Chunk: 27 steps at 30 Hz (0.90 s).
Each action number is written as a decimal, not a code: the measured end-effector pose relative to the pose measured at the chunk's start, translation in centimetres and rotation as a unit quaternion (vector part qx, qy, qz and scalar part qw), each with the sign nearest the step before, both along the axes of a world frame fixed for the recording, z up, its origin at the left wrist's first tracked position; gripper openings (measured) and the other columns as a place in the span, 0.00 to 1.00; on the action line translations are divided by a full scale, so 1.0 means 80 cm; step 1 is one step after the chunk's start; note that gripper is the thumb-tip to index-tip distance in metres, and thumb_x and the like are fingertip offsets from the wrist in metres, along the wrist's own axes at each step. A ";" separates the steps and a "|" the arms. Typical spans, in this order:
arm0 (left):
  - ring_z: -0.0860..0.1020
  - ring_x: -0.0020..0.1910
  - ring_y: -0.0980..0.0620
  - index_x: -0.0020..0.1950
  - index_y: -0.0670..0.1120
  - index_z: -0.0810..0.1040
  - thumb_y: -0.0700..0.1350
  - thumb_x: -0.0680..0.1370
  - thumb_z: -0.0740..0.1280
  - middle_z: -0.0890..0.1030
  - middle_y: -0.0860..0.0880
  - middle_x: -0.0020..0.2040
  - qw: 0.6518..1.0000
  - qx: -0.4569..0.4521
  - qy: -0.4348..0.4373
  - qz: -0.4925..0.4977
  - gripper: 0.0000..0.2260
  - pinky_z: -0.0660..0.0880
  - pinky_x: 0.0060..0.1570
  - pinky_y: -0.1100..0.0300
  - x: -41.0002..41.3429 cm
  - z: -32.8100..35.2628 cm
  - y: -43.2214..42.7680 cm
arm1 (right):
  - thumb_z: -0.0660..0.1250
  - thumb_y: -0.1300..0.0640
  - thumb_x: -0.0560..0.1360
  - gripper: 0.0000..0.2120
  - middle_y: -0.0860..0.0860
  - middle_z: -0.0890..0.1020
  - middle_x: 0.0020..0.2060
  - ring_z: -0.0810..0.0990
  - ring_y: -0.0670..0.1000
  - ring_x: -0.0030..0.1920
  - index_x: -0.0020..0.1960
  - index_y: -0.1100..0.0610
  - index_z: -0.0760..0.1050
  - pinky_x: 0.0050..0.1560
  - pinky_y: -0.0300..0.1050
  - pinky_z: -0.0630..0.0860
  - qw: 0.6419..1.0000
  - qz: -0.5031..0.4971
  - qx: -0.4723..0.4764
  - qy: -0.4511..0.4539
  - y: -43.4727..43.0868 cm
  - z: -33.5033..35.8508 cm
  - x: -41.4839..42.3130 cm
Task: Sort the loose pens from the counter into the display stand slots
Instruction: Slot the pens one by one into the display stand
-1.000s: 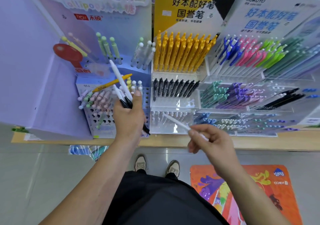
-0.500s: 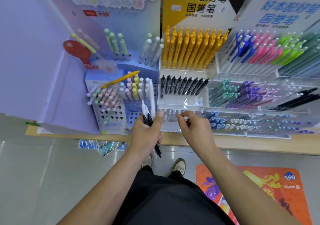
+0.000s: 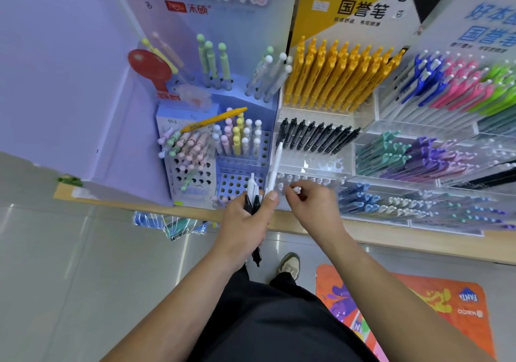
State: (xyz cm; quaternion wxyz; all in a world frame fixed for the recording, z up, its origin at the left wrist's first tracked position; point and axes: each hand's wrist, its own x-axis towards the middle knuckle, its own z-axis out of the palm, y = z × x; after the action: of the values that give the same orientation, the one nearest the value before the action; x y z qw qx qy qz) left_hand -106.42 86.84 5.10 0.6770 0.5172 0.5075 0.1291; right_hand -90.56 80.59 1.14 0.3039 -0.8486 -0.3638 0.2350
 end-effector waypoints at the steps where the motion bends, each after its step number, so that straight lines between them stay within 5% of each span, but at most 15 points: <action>1: 0.68 0.28 0.48 0.53 0.40 0.82 0.62 0.79 0.71 0.70 0.48 0.30 1.000 -0.001 -0.002 -0.002 0.24 0.69 0.32 0.54 -0.002 -0.001 0.000 | 0.70 0.51 0.78 0.11 0.53 0.80 0.28 0.79 0.55 0.32 0.41 0.57 0.80 0.36 0.49 0.76 0.999 -0.001 -0.003 0.032 -0.004 -0.001 0.001; 5: 0.65 0.28 0.48 0.54 0.36 0.81 0.60 0.80 0.70 0.67 0.47 0.30 1.000 -0.003 -0.003 -0.003 0.25 0.67 0.31 0.54 -0.002 -0.003 0.001 | 0.66 0.60 0.79 0.06 0.54 0.81 0.31 0.80 0.57 0.35 0.43 0.57 0.77 0.39 0.53 0.78 0.998 0.022 -0.024 0.048 -0.010 -0.004 0.002; 8: 0.65 0.27 0.49 0.55 0.33 0.79 0.59 0.81 0.70 0.67 0.47 0.30 1.000 -0.009 -0.005 0.000 0.26 0.67 0.30 0.55 -0.002 -0.001 0.000 | 0.68 0.60 0.80 0.13 0.48 0.71 0.25 0.71 0.54 0.28 0.38 0.57 0.70 0.34 0.49 0.66 0.998 0.038 -0.035 -0.041 -0.003 -0.006 -0.001; 11: 0.67 0.26 0.51 0.55 0.36 0.81 0.59 0.81 0.70 0.68 0.51 0.27 1.000 -0.015 0.012 0.003 0.24 0.69 0.31 0.55 -0.004 -0.002 -0.001 | 0.68 0.60 0.81 0.11 0.56 0.75 0.27 0.75 0.60 0.30 0.41 0.61 0.73 0.34 0.48 0.66 0.994 0.063 -0.051 -0.074 0.003 -0.008 -0.006; 17: 0.67 0.26 0.49 0.51 0.40 0.82 0.59 0.80 0.70 0.69 0.47 0.29 1.000 -0.019 0.013 -0.016 0.20 0.71 0.32 0.53 -0.006 0.006 -0.003 | 0.68 0.60 0.80 0.08 0.54 0.76 0.29 0.75 0.55 0.31 0.44 0.63 0.77 0.35 0.44 0.66 0.998 -0.017 -0.034 0.058 0.004 -0.008 -0.015; 19: 0.68 0.26 0.48 0.46 0.46 0.85 0.58 0.81 0.70 0.69 0.45 0.30 0.999 -0.011 0.013 -0.036 0.16 0.71 0.32 0.53 -0.004 0.011 -0.002 | 0.71 0.57 0.79 0.06 0.51 0.81 0.34 0.77 0.48 0.33 0.53 0.59 0.81 0.37 0.42 0.71 0.997 -0.020 -0.036 0.070 -0.003 0.003 -0.014; 21: 0.69 0.26 0.49 0.47 0.45 0.84 0.57 0.82 0.69 0.70 0.47 0.28 0.998 -0.007 0.017 -0.058 0.16 0.72 0.32 0.53 -0.001 0.016 -0.002 | 0.74 0.54 0.77 0.17 0.48 0.84 0.43 0.80 0.46 0.37 0.64 0.54 0.79 0.41 0.42 0.76 1.000 -0.024 -0.007 0.018 -0.018 0.027 -0.013; 24: 0.68 0.25 0.50 0.46 0.47 0.84 0.57 0.81 0.69 0.69 0.48 0.29 0.995 -0.010 0.017 -0.098 0.15 0.70 0.31 0.53 0.009 0.026 0.000 | 0.75 0.59 0.73 0.24 0.47 0.76 0.55 0.76 0.46 0.39 0.68 0.48 0.76 0.32 0.46 0.77 0.981 0.102 0.077 -0.146 -0.039 0.065 -0.013; 27: 0.67 0.25 0.49 0.39 0.52 0.81 0.58 0.79 0.70 0.68 0.47 0.29 0.987 -0.001 -0.002 -0.158 0.14 0.68 0.31 0.52 0.022 0.034 0.001 | 0.66 0.63 0.74 0.17 0.52 0.78 0.63 0.80 0.51 0.47 0.61 0.52 0.81 0.30 0.46 0.76 0.937 0.202 0.123 -0.258 -0.045 0.079 0.002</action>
State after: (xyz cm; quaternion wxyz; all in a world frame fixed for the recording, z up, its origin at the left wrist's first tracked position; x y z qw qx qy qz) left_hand -104.63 86.94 7.82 0.6905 0.5900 0.4178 0.0211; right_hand -90.42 76.98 7.47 0.2479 -0.7443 -0.6199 0.0180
